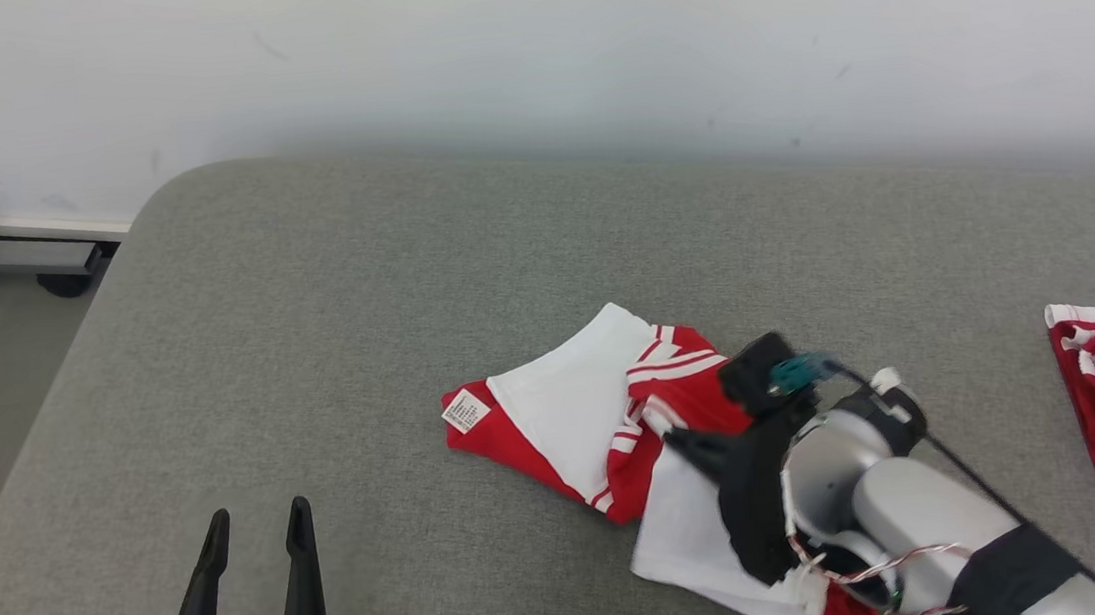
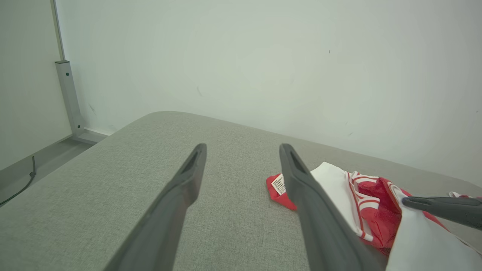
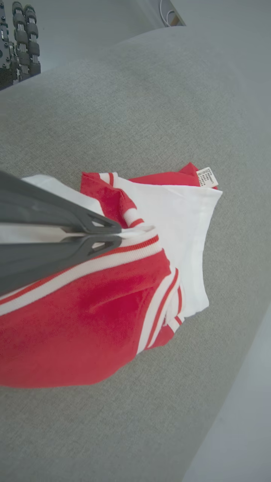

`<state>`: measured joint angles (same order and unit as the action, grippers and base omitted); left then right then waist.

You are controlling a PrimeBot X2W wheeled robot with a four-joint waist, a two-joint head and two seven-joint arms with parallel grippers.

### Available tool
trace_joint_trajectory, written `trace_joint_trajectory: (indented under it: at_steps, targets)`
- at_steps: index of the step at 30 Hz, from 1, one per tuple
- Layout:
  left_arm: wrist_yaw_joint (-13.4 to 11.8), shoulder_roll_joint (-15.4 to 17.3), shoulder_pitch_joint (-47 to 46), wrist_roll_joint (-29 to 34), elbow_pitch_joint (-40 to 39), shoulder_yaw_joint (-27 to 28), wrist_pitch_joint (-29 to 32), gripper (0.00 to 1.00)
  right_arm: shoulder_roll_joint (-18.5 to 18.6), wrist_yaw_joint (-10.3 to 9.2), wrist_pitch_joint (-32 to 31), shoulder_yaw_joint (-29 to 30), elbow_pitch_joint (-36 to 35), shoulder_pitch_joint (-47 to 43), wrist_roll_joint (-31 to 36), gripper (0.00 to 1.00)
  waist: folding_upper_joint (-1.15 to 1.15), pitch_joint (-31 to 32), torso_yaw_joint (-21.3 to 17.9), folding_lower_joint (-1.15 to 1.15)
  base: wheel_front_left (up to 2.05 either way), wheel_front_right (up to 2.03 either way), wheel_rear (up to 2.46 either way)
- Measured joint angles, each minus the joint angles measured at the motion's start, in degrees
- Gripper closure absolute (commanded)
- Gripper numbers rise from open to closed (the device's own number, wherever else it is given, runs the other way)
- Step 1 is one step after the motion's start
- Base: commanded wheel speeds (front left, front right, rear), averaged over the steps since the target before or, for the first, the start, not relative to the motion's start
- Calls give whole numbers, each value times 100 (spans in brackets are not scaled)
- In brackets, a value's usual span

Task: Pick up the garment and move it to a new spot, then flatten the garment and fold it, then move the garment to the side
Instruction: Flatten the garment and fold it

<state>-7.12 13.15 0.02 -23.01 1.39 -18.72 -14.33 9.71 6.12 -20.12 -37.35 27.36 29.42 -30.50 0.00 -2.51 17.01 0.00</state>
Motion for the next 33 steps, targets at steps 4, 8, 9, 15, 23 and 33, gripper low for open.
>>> trace_joint_trajectory:
  at_steps: [4, 8, 9, 15, 23, 33]
  targets:
    - [0, -52, 4, 43, -64, 59, 0, 0, 259, -70, 401, 444, -185, -16, -126, 100, 0, -1, -114, 0, 0, 0, 0]
    - [0, -52, 135, 66, -102, 137, 3, 0, 668, -268, 743, 910, -341, -188, -188, 100, 0, -12, -265, 0, 0, 0, 0]
    - [0, -53, 172, 71, -115, 138, 21, 0, 839, -383, 898, 1143, -383, -307, -252, 100, 0, -19, -357, 0, 0, 0, 0]
    - [0, -59, 177, 86, -219, 102, 88, 0, 1303, -650, 1213, 1667, -445, -832, -404, 100, 0, -49, -634, 0, 0, 0, 0]
    - [0, -120, 50, 111, -212, -32, 205, 0, 1191, -772, 1229, 1514, -414, -1489, -493, 100, 0, -136, -776, 0, 0, 0, 0]
    - [0, -126, 49, 118, -156, -21, 271, 0, 1209, -838, 1209, 1610, -726, -1470, -525, 0, 0, -122, -749, 0, 0, 0, 0]
